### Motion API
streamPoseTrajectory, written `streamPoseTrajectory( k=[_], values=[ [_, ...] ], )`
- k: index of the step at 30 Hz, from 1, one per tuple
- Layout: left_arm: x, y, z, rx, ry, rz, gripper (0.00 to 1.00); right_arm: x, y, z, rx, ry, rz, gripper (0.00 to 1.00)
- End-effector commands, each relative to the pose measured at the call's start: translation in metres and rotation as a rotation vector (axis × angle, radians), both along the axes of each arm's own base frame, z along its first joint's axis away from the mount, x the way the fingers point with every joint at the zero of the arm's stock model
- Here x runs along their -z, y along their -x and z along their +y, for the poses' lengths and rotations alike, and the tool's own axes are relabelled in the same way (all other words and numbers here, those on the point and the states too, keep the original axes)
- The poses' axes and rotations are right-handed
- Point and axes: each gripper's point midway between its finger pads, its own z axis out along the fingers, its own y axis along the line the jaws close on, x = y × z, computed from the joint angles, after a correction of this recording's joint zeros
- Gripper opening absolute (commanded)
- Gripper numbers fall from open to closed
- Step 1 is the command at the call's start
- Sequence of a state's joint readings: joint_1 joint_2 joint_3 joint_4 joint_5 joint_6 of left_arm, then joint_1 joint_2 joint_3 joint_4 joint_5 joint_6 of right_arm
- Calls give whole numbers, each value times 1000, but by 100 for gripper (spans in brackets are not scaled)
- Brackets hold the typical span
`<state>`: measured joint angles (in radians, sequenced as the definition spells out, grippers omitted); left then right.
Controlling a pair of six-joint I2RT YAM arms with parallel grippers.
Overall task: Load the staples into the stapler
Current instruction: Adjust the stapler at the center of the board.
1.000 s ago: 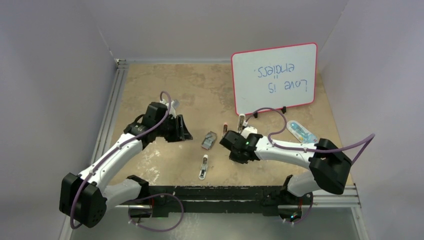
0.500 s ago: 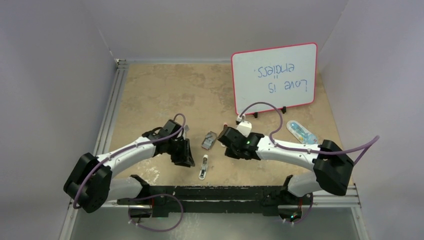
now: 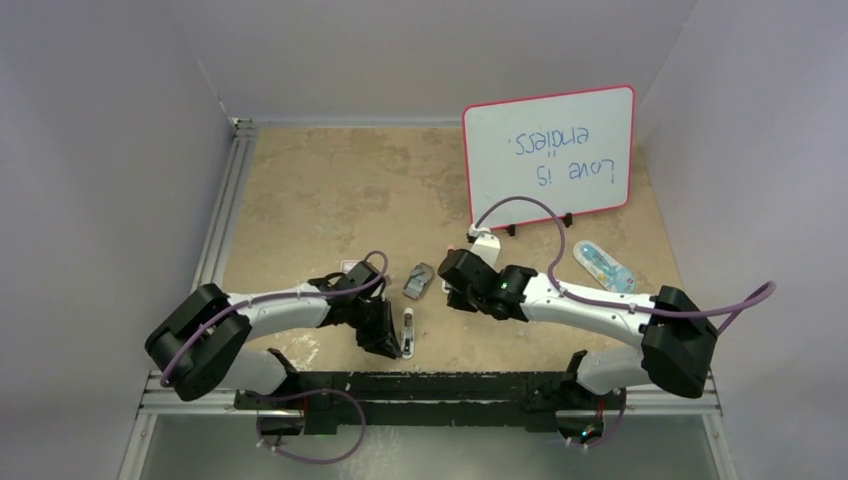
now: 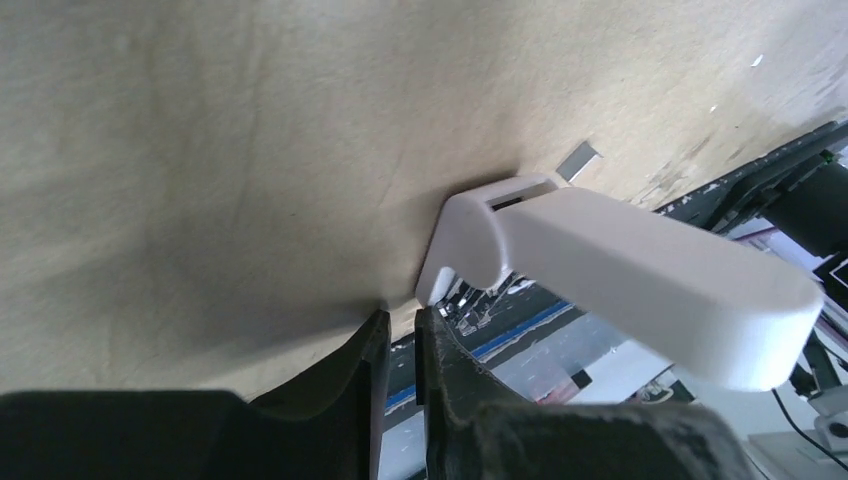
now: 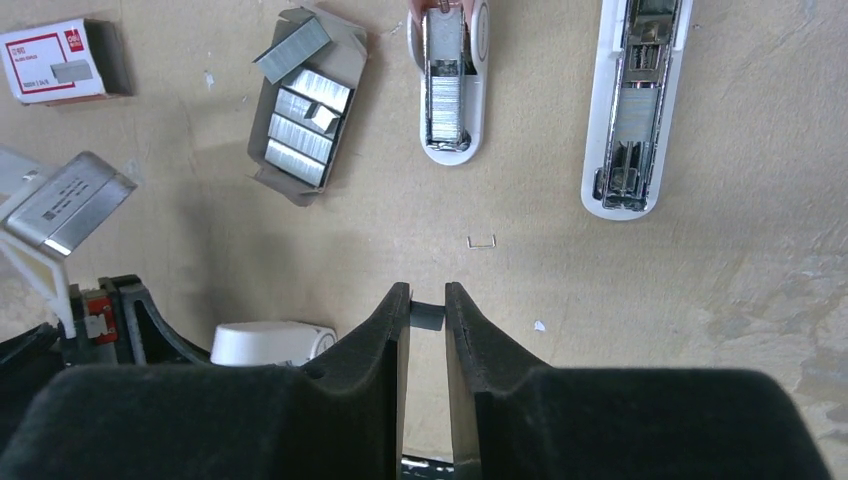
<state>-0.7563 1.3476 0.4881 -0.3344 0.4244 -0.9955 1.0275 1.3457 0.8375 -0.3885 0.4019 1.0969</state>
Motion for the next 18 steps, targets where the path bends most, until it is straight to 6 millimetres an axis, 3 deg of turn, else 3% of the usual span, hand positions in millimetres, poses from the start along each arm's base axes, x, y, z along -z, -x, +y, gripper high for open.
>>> streamPoseTrajectory(
  k=[1,10,14,18],
  values=[
    [3,-14,-15,-28,15,-46,15,-18,-5,7,-36,-33,-55,20],
    [5,-39,-28,-66,4,-130,15,-19,3,21,-151,-33,-88,20],
    [8,-44,-20,-95,-40,-162,15,-8,14,27,-213,29,-95,20],
    [3,-40,-5,-115,-81,-175,16,-9,28,46,-284,25,-105,20]
  ],
)
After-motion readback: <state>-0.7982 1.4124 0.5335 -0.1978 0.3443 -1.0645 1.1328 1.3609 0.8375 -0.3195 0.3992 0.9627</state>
